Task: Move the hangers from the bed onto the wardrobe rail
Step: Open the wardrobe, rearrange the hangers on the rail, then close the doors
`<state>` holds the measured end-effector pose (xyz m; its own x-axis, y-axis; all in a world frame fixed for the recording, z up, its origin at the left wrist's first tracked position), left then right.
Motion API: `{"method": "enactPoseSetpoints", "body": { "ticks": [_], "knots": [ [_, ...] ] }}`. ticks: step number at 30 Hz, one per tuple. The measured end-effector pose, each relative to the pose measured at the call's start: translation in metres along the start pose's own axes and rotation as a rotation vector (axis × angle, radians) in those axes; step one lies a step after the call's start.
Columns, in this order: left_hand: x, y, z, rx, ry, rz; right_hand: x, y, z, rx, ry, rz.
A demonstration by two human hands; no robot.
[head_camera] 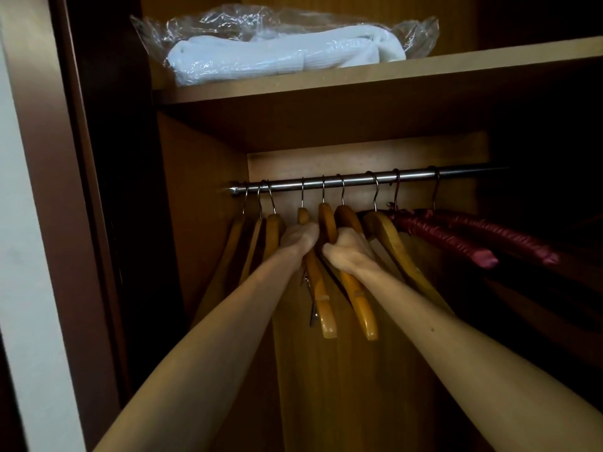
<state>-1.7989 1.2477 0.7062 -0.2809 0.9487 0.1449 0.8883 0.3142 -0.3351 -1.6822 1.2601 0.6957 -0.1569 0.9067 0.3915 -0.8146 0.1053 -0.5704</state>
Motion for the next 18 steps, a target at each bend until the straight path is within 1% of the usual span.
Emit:
{"method": "enactPoseSetpoints", "body": {
  "ticks": [2, 5, 9, 13, 16, 18],
  "knots": [
    [0.001, -0.002, 0.002, 0.071, 0.010, -0.028, -0.003, 0.000, -0.003, -0.029, 0.006, -0.004],
    [-0.003, -0.001, 0.004, 0.187, 0.060, -0.024, -0.012, 0.000, -0.008, -0.078, -0.008, -0.010],
    [-0.014, 0.000, 0.011, 0.325, 0.094, -0.052, -0.035, -0.008, -0.013, -0.204, -0.028, -0.065],
    [-0.037, 0.002, 0.026, 0.411, 0.132, -0.060, -0.071, -0.009, -0.030, -0.199, -0.021, -0.036],
    [-0.068, 0.006, 0.042, 0.437, 0.245, -0.113, -0.104, -0.007, -0.048, -0.193, 0.008, 0.005],
    [-0.091, 0.010, 0.057, 0.430, 0.355, -0.197, -0.125, -0.005, -0.063, -0.202, 0.039, 0.010]
  ]
}}
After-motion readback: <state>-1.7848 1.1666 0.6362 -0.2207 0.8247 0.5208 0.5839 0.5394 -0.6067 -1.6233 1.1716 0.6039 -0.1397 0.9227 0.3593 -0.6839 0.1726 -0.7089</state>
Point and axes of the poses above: each hand's wrist, its own x-axis towards the middle knuckle, its own y-axis out of the palm, z = x × y, the point moved 5 cm from there along x, towards the middle knuckle, and after that the axes turned 5 degrees about z, right-handed, at the moved point
